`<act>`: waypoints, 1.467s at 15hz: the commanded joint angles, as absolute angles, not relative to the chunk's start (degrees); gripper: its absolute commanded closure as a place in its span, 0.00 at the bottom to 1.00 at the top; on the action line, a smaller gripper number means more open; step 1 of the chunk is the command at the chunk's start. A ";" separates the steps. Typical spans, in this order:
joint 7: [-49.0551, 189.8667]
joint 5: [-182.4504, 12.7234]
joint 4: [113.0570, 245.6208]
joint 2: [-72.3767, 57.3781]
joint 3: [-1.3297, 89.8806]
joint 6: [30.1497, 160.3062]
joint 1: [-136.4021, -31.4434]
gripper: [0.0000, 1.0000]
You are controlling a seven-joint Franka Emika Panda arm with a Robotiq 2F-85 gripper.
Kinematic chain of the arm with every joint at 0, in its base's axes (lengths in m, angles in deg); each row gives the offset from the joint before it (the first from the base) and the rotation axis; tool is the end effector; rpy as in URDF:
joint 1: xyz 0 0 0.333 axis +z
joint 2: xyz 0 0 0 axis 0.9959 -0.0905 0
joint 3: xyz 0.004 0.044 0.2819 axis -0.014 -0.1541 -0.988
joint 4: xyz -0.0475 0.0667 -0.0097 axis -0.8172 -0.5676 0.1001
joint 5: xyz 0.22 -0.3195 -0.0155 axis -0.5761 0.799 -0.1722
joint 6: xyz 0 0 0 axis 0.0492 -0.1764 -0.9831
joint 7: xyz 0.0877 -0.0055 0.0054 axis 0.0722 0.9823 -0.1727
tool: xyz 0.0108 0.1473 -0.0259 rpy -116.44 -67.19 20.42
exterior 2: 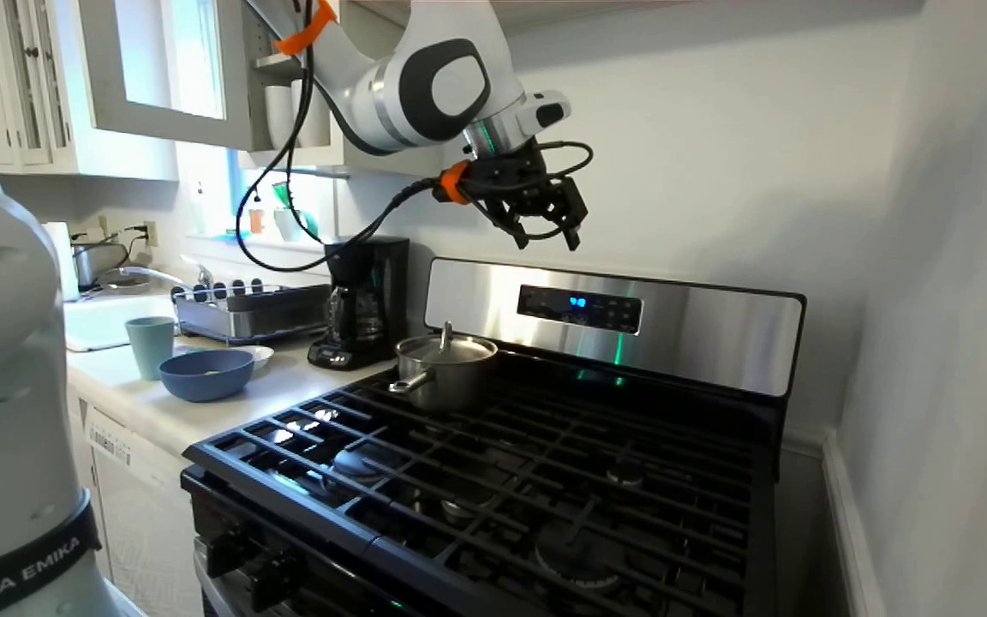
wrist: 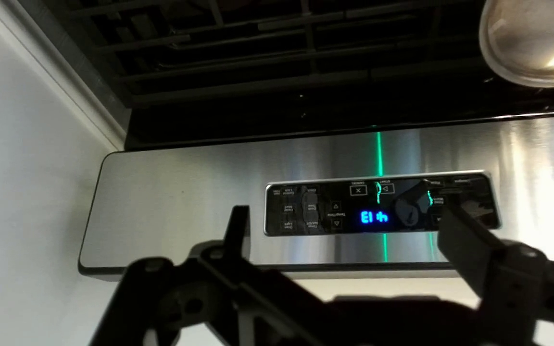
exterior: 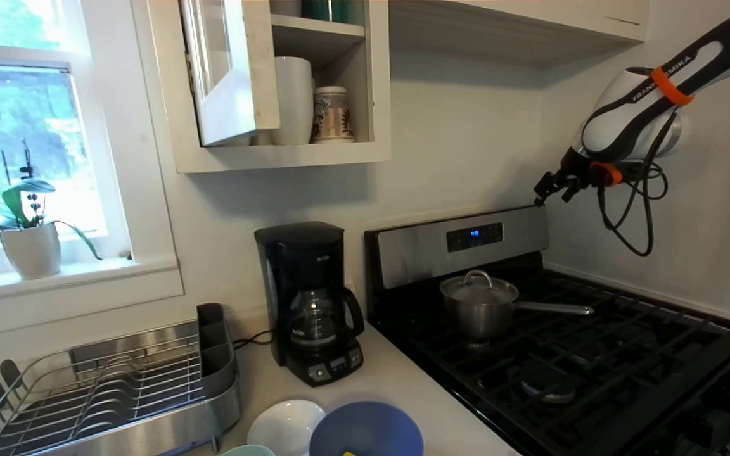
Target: Press a button on the stove
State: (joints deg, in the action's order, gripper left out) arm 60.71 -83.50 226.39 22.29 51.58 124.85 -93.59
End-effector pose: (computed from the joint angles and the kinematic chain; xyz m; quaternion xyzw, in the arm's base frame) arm 0.4999 -0.1794 0.4064 0.9409 -0.0973 0.3169 0.0698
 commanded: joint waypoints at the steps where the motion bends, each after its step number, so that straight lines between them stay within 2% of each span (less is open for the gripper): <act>1: 55.79 -88.59 221.47 15.40 54.06 125.51 -90.86 0.00; 2: 53.68 -90.01 220.23 13.81 54.56 125.83 -90.49 0.25; 4: 48.04 -95.30 216.89 10.64 55.87 124.73 -89.26 0.34; 9: 28.68 -111.60 206.10 1.82 55.40 120.75 -90.19 0.70; 13: 21.45 -116.34 197.74 -6.44 54.33 118.85 -92.72 0.98; 14: 20.69 -117.40 195.73 -8.75 54.05 119.90 -93.29 1.00; 22: 17.11 -122.70 182.54 -20.33 49.60 117.84 -98.59 1.00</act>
